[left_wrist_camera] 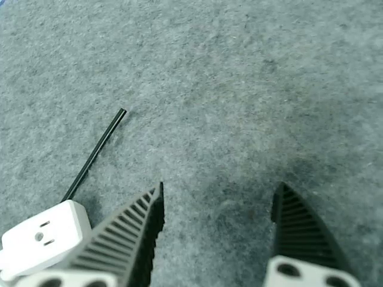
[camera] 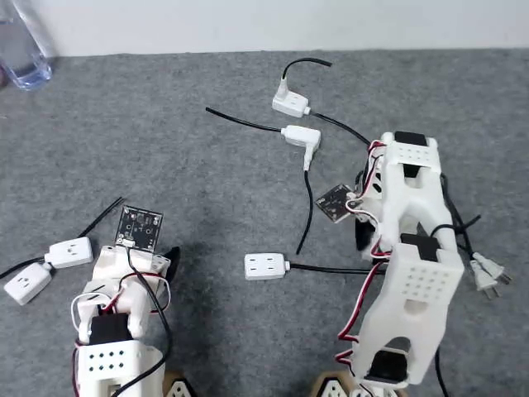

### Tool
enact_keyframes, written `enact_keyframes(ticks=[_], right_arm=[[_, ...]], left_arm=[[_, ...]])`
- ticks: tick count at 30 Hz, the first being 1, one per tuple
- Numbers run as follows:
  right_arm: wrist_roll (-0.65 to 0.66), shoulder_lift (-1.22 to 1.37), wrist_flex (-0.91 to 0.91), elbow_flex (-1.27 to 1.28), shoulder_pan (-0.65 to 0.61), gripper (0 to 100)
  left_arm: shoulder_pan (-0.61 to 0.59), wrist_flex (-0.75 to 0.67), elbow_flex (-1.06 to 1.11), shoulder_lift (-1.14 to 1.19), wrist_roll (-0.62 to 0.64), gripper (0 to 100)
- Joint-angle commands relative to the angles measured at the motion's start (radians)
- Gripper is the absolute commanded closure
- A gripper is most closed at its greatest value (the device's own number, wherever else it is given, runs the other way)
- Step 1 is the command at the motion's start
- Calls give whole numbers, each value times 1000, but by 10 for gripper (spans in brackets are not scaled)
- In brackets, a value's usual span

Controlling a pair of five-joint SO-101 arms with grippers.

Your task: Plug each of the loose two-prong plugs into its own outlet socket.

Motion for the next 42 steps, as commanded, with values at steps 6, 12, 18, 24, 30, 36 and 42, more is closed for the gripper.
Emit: enact_keyframes(ticks=[6,12,18,24,30,36,42], right_arm=[[-135,-1,-104,-35,-18,973],[-313,-1,-200,-37,-65,991],[-577,-13,-366,-40,-133,990],[-675,-33,-426,-40,-156,990],[-661,-234,-269,-35,-87,934],[-353,-306,-74,-35,114,741],[-60,-266,-58,-11,283,739]], left_arm=[[8,-25,-2,-12,-9,720],[9,-25,-2,-12,-9,720],[9,-25,-2,-12,-9,720],[9,-25,-2,-12,-9,720],[5,-25,-2,-12,-9,720],[5,-25,-2,-12,-9,720],[5,-28,-2,-12,-5,720]])
